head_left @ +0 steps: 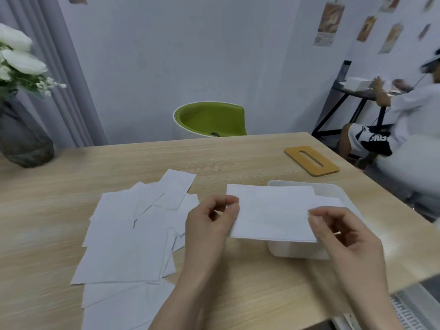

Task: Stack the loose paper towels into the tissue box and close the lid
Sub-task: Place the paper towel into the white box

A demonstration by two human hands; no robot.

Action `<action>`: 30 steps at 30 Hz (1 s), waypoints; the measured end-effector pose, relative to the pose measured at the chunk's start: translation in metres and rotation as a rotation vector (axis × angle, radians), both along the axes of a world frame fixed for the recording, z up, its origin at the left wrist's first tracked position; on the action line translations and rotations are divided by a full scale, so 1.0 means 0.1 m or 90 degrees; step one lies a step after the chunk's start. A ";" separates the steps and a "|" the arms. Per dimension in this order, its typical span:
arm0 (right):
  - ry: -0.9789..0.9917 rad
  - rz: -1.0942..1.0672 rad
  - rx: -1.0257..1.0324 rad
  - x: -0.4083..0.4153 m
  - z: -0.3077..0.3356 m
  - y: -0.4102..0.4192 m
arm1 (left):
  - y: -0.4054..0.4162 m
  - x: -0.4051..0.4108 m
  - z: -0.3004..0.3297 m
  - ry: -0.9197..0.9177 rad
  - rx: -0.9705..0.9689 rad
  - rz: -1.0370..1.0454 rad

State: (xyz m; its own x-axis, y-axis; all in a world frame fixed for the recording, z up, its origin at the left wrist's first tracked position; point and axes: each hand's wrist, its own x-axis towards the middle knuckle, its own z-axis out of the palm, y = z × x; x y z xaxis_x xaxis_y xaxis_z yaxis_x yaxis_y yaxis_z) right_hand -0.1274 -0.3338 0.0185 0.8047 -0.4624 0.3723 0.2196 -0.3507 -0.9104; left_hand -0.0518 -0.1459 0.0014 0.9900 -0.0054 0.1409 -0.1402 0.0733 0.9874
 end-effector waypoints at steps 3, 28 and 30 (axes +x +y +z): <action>0.030 -0.072 -0.088 -0.01 0.02 -0.29 | -0.27 0.09 0.05 0.010 0.044 -0.051; 0.197 -0.185 -0.444 0.14 -0.16 -1.04 | -0.92 0.27 0.03 -0.205 0.640 -0.102; 0.199 -0.205 -0.487 0.14 -0.18 -1.02 | -0.91 0.26 0.00 -0.247 0.655 -0.082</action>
